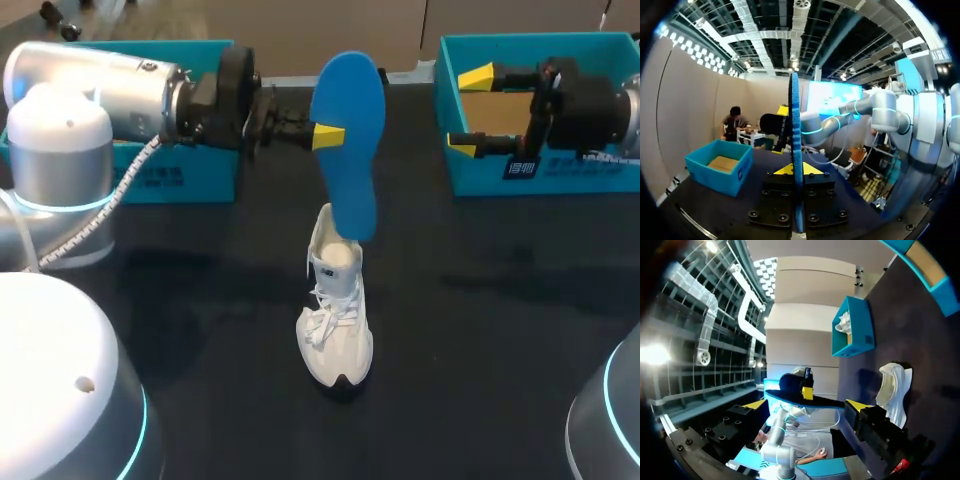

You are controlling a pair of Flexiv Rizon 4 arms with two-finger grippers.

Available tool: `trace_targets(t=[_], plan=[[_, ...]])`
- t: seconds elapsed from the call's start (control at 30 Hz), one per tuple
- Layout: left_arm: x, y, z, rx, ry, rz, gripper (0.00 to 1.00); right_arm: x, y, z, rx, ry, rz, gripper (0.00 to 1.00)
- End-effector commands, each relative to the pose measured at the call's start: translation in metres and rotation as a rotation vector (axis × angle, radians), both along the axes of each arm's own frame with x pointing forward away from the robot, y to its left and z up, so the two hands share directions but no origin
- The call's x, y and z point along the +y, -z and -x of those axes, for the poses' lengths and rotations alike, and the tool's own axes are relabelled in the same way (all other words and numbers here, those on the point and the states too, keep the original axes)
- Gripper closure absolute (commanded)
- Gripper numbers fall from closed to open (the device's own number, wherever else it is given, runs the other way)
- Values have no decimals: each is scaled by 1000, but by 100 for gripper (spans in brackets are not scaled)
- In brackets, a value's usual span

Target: Take the shoe out of the shoebox, open the shoe tongue, remove and reinsert the insole, then place the shoe into the shoebox

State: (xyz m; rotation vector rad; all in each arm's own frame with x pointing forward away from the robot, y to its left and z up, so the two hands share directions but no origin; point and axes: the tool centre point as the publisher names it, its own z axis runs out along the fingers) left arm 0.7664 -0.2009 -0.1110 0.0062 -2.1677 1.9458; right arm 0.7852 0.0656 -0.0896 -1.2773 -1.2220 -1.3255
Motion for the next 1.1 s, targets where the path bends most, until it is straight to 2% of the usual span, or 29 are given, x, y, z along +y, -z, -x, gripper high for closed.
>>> trace_targets(t=[0.03,0.13,0.93,1.1], plan=[[1,0,-3,835,139,-165,100,1,0,0,1,1,1,0],[2,0,-3,936,190,-115,100,1,0,0,1,1,1,0],[2,0,-3,936,190,-115,100,1,0,0,1,1,1,0],[2,9,-3,1054,165,-148,100,1,0,0,1,1,1,0]])
